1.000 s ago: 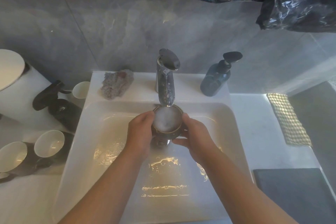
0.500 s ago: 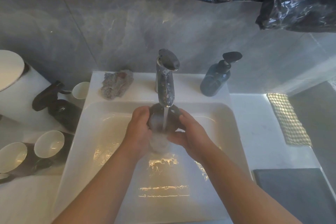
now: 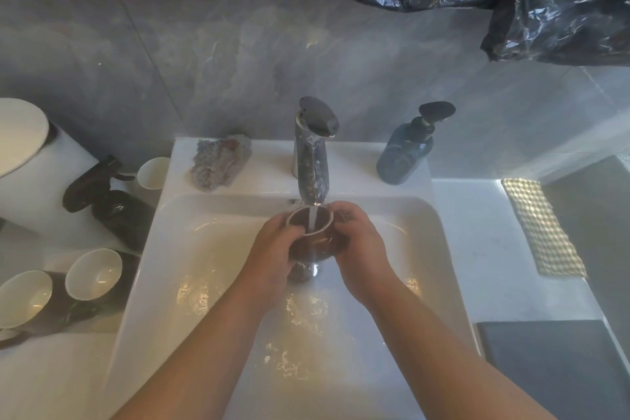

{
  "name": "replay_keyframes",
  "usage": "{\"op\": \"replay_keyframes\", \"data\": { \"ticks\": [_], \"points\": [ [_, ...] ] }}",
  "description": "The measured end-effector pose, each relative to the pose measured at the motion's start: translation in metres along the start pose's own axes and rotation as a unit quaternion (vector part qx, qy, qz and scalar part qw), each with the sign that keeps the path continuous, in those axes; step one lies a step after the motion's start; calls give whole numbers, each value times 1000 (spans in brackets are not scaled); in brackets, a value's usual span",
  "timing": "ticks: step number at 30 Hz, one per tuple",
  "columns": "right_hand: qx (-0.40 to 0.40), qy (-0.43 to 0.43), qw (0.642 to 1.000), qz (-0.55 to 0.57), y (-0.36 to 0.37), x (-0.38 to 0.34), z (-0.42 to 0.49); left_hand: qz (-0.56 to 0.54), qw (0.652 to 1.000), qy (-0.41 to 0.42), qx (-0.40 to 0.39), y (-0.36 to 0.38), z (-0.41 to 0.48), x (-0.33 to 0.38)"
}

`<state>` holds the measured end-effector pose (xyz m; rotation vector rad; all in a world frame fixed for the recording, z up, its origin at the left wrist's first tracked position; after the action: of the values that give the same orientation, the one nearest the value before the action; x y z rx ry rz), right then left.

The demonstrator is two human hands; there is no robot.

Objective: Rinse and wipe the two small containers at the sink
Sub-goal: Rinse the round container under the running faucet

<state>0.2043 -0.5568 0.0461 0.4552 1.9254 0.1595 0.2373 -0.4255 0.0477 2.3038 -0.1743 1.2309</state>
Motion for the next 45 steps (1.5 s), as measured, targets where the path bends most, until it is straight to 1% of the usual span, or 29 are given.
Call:
{"op": "replay_keyframes", "data": {
  "ticks": [3, 6, 10, 12, 15, 17, 22, 24, 25, 27, 29, 30, 32, 35, 37, 40, 43, 45],
  "points": [
    [-17, 18, 998, -62, 2, -3, 1, 38, 998, 42, 25, -5, -1, -6],
    [-34, 20, 992, -119, 1, 0, -1, 66, 994, 55, 60, -6, 1, -6],
    [-62, 11, 990, -125, 0, 5, -4, 121, 980, 85, 134, -3, 4, 1],
    [-74, -2, 987, -146, 2, 6, -7, 135, 974, 101, 152, 1, 4, 3],
    [-60, -12, 969, -241, 5, 8, -7, 131, 971, 117, 160, 3, 4, 2],
    [-32, -9, 963, -268, 8, 10, -7, 111, 973, 121, 159, 3, 3, 0],
    [71, -12, 967, -245, 15, 7, -3, 90, 977, 128, 147, 6, 2, -2],
    [82, -12, 969, -234, 19, 5, -2, 73, 978, 125, 152, 4, 2, -1],
    [80, -14, 974, -212, 19, 5, -3, 60, 978, 120, 157, 3, 2, 1],
    [71, -4, 991, -115, 19, 6, -6, 27, 982, 101, 161, 1, 4, 4],
    [77, 24, 997, -21, 18, 7, -7, 18, 986, 73, 150, 0, 7, 4],
    [80, 35, 996, -8, 18, 6, -8, 24, 987, 61, 147, 0, 8, 3],
    [79, 39, 996, -33, 17, 3, -7, 42, 987, 48, 146, 0, 7, 0],
    [71, 14, 992, -107, 19, -3, -9, 87, 985, 61, 138, 3, 3, 0],
    [70, 9, 988, -138, 23, -5, -12, 99, 982, 66, 147, 6, 1, 2],
    [95, 29, 986, -134, 28, -10, -10, 90, 980, 42, 172, 4, 3, 3],
    [125, 79, 983, -109, 28, -17, -8, 62, 976, 17, 207, -2, 9, 2],
    [119, 77, 982, -122, 30, -18, -9, 71, 977, 14, 202, -2, 9, 3]
  ]
}}
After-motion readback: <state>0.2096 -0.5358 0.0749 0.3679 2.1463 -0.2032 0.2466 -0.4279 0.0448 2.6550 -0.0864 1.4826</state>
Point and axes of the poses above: each hand's wrist, its own z-axis towards the middle knuckle, its own y-axis out of the palm, x = y × z, the point moved 3 cm from there along z, towards the middle knuckle, and after that the axes turned 14 degrees about -x, right-handed, at the moved point
